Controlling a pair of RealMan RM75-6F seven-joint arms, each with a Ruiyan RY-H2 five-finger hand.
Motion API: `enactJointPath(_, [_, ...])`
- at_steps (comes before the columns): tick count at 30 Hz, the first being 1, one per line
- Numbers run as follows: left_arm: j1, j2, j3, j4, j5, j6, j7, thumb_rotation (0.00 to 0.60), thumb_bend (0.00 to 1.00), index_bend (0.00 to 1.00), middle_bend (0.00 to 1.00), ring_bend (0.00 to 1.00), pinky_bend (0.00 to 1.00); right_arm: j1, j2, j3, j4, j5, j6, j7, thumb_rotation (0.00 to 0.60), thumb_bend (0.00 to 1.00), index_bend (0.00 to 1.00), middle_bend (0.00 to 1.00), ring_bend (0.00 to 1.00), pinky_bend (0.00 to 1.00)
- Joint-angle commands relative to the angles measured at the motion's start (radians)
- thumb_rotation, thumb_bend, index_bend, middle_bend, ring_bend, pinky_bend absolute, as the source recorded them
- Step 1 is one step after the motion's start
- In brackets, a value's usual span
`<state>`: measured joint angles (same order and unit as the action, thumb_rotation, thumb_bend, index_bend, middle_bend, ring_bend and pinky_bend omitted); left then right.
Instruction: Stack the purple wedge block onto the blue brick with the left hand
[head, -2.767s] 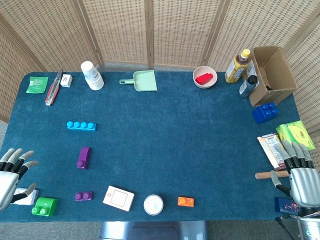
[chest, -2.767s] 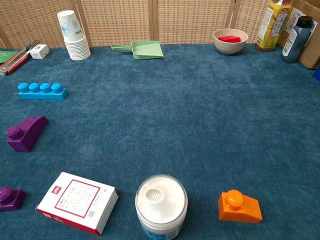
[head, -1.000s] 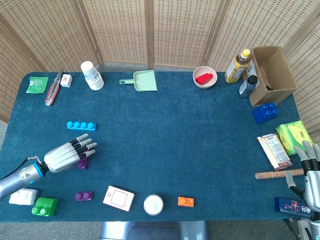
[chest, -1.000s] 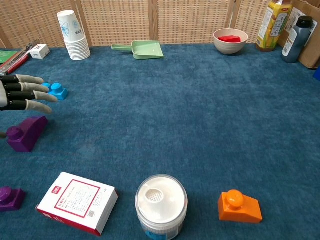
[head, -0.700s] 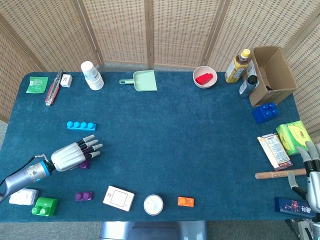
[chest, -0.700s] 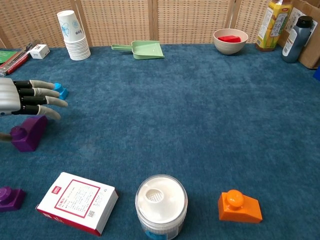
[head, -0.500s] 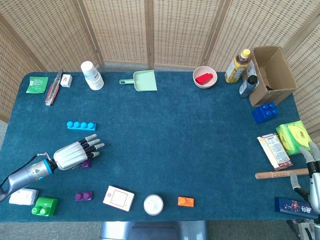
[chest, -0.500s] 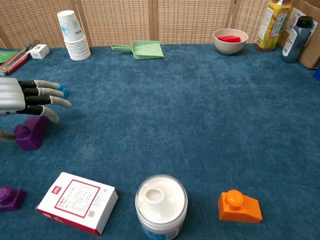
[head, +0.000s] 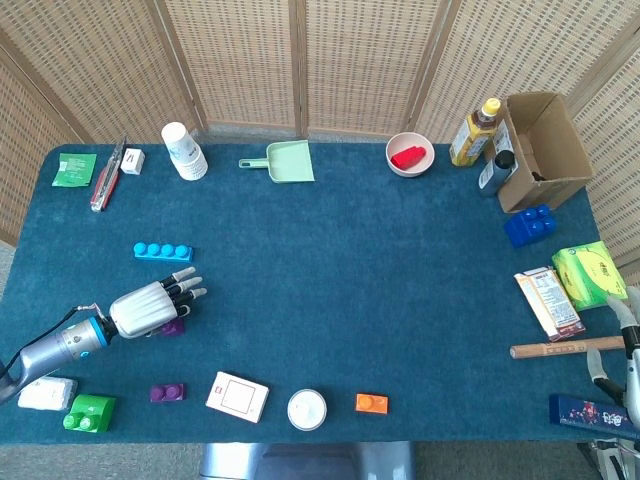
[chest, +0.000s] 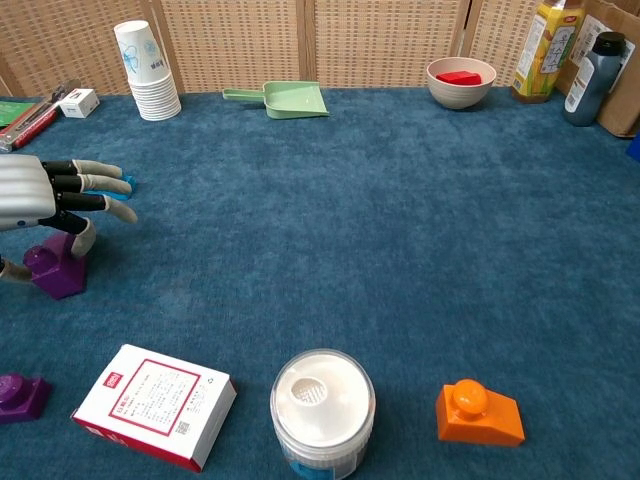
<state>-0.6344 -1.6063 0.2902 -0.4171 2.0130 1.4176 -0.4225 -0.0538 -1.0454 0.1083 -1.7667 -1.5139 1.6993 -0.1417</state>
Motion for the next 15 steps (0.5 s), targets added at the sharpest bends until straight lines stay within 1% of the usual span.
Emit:
enactJointPath(1, [0.000,0.001,0.000,-0.001,-0.012,0.004,-0.016,0.600,0.30,0.61,0.25,0.10,0.00,-0.001,0.000,0.000,0.000,0.000,0.000,0.000,0.584,0.38,0.16,0.09,0.00,0.02])
enactJointPath(5, [0.002,0.016,-0.011,-0.021,-0.040,0.010,-0.039,0.600,0.30,0.64,0.27,0.11,0.00,-0.001,-0.002,0.000,0.001,0.001,-0.003,0.002,0.580,0.38,0.16,0.09,0.00,0.02])
enactJointPath(9, [0.003,0.052,-0.019,-0.080,-0.072,-0.016,-0.056,0.600,0.30,0.64,0.31,0.13,0.00,0.001,-0.006,0.001,0.007,0.001,-0.008,0.011,0.583,0.38,0.16,0.09,0.00,0.02])
enactJointPath(12, [0.004,0.105,-0.029,-0.164,-0.101,-0.044,-0.030,0.600,0.30,0.64,0.32,0.14,0.00,0.005,-0.011,0.003,0.018,0.005,-0.016,0.024,0.584,0.38,0.16,0.09,0.00,0.02])
enactJointPath(15, [0.004,0.192,-0.042,-0.314,-0.142,-0.092,0.023,0.600,0.30,0.64,0.32,0.15,0.00,0.015,-0.020,0.005,0.035,0.008,-0.033,0.048,0.586,0.38,0.16,0.09,0.00,0.02])
